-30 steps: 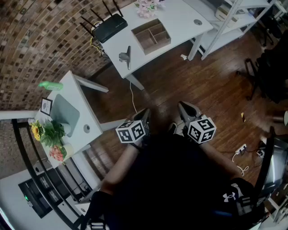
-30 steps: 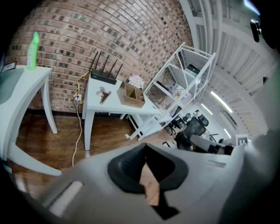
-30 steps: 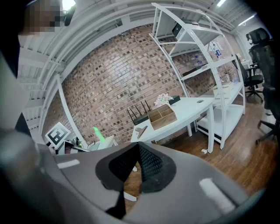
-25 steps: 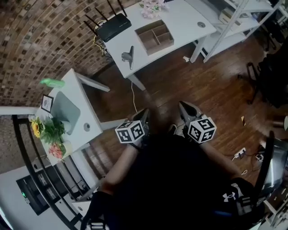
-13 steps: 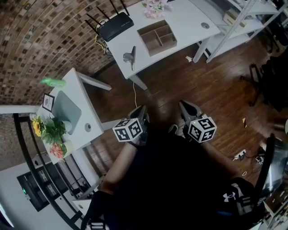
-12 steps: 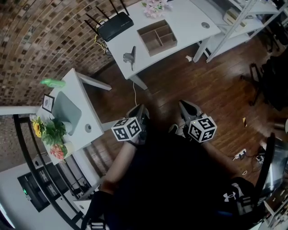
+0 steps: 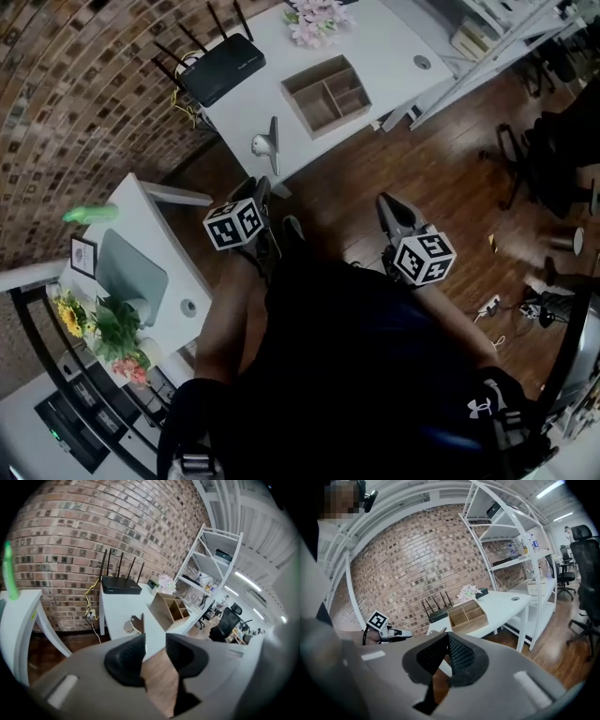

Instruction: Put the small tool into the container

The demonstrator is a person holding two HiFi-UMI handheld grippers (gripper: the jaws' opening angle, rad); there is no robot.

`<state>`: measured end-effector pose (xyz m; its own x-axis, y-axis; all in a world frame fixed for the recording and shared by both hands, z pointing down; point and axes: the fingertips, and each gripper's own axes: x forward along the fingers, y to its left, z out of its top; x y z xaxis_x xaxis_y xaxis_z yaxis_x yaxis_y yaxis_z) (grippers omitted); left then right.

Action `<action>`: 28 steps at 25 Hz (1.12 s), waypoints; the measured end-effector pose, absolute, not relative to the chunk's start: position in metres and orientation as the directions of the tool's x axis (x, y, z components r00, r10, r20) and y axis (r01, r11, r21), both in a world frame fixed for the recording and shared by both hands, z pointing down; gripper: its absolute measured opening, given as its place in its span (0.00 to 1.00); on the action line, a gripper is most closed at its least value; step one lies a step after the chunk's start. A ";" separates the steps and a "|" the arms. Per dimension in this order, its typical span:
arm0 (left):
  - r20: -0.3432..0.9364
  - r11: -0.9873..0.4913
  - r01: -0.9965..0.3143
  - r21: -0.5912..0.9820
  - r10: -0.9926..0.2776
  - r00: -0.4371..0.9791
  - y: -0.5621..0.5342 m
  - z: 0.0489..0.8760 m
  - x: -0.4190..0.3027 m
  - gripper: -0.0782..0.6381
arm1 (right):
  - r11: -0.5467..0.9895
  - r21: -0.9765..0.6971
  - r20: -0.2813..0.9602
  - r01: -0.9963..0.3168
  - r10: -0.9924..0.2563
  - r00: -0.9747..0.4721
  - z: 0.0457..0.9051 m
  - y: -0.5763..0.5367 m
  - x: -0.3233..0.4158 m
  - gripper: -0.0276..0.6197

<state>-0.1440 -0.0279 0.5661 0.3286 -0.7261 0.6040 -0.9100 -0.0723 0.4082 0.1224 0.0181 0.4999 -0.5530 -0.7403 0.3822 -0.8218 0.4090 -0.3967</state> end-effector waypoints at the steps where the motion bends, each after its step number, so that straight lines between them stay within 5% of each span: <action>1: 0.613 -0.082 -0.907 0.413 -0.712 0.343 -0.041 0.570 -0.151 0.31 | 0.412 -0.388 0.389 -0.824 -0.738 -0.552 0.498 0.010 0.112 0.05; 10: 0.708 -0.226 -0.864 0.451 -0.499 0.500 -0.117 0.636 -0.170 0.33 | 0.475 -0.334 0.439 -0.814 -0.685 -0.580 0.493 -0.041 0.021 0.05; 22: 0.729 -0.154 -0.830 0.536 -0.411 0.547 -0.136 0.666 -0.148 0.20 | 0.494 -0.375 0.415 -0.785 -0.667 -0.618 0.491 -0.089 0.037 0.05; 28: 0.761 -0.396 -0.847 0.355 -0.404 0.508 -0.134 0.629 -0.128 0.12 | 0.521 -0.402 0.387 -0.753 -0.648 -0.656 0.489 -0.101 0.046 0.05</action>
